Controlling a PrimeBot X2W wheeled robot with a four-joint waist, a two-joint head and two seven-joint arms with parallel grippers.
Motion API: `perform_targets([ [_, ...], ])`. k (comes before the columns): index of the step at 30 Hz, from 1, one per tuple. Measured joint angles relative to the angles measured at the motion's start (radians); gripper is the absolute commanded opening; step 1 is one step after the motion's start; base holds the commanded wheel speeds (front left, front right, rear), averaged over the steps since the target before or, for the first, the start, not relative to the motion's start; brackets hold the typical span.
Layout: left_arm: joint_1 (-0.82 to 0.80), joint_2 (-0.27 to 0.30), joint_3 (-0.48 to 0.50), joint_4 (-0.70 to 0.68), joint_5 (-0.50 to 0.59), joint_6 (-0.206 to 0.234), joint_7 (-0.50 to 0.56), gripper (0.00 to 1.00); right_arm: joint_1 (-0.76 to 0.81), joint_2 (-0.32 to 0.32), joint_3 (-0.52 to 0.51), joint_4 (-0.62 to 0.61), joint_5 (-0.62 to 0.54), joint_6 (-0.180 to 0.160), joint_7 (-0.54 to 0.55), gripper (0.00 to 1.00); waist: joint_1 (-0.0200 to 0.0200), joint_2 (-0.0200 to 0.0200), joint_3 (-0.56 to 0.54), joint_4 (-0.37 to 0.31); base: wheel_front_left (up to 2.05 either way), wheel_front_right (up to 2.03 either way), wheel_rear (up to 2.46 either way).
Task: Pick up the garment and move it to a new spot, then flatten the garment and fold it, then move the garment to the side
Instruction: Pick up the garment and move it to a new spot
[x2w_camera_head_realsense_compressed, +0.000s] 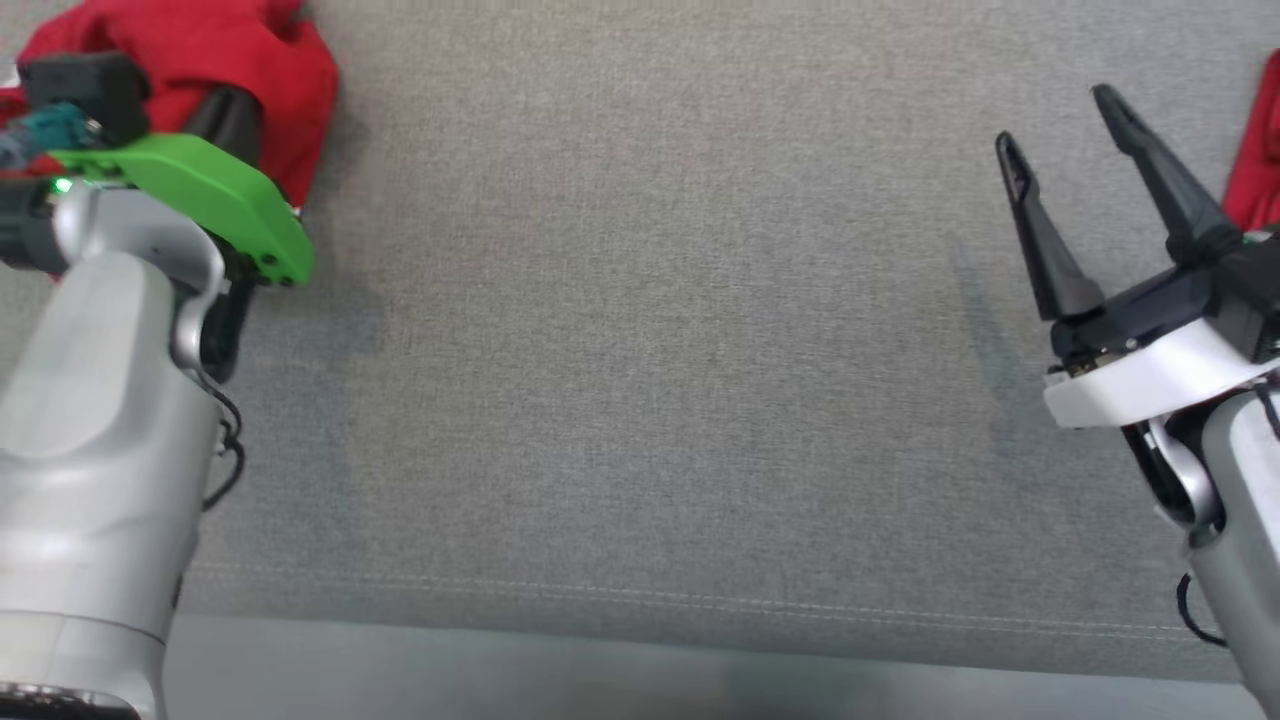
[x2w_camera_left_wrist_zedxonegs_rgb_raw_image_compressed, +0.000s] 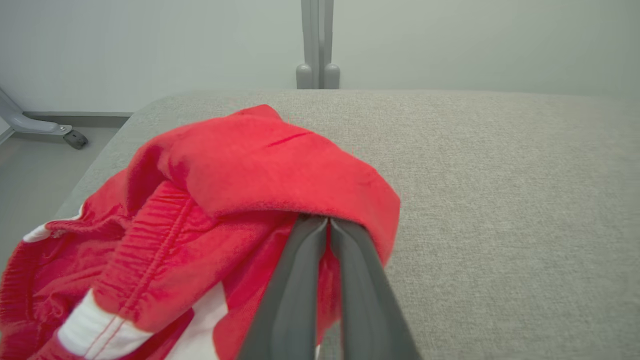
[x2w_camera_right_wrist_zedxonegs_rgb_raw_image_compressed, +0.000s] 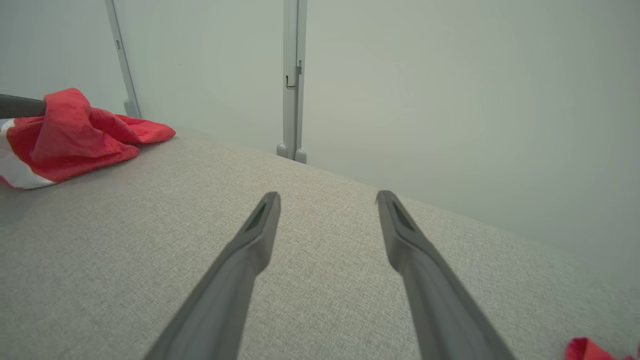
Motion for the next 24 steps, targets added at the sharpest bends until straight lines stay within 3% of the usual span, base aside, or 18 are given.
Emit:
perform_targets([
  [13, 0.129, -0.044, -0.087, -0.038, 0.005, 0.0, 0.019, 0.0, 0.071, 0.061, 0.029, 0.068, 0.02, -0.016, -0.035, 1.0, 0.0, 0.0, -0.093, -0.128, 0.0, 0.0, 0.0],
  [24, 0.232, -0.159, -0.19, -0.069, -0.02, 0.0, 0.049, 0.0, 0.122, 0.099, 0.037, 0.121, 0.044, -0.026, -0.058, 1.0, 0.0, 0.0, -0.172, -0.251, 0.0, 0.0, 0.0],
])
